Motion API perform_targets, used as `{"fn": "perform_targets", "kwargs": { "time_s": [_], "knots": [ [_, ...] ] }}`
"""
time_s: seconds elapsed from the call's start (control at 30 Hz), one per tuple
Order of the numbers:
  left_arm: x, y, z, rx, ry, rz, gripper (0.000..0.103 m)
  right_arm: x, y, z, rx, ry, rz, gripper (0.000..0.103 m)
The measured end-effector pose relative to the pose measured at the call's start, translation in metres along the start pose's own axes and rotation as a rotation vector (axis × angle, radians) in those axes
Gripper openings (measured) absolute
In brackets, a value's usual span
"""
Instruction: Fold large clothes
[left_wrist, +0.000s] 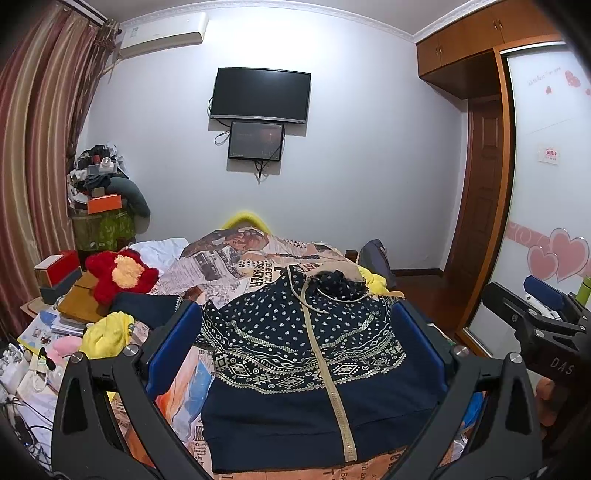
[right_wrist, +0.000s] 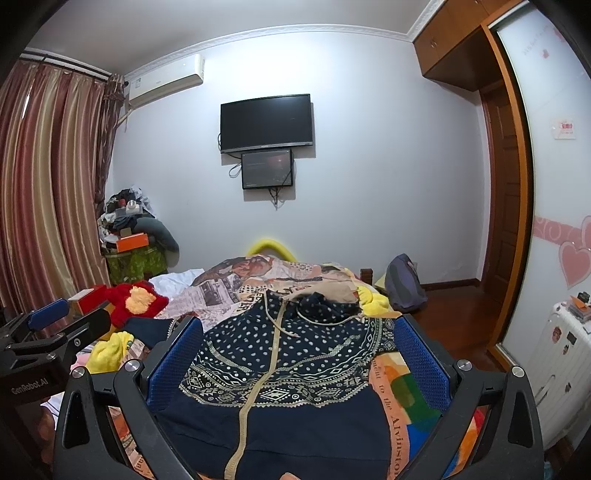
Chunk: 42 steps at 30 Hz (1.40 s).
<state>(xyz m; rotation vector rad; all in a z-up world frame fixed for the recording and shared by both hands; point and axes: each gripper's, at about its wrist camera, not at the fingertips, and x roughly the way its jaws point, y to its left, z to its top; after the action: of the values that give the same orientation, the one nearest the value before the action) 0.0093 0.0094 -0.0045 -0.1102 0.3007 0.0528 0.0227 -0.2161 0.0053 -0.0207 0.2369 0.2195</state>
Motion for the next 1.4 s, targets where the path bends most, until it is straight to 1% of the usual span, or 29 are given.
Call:
{"fn": "perform_targets", "kwargs": {
  "time_s": [0.77,1.4],
  "knots": [
    [-0.0034,-0.0064,0.0000,0.031,-0.017,0.001,0.103,0.0047,0.0039,0.0028,0.001,0.004,0.009,0.103],
    [-0.0070,-0.0062,0.0021,0.032,-0.028,-0.004,0.103,0.0049,0.0030,0.0028,0.002,0.005,0.010,0.103]
  ]
}}
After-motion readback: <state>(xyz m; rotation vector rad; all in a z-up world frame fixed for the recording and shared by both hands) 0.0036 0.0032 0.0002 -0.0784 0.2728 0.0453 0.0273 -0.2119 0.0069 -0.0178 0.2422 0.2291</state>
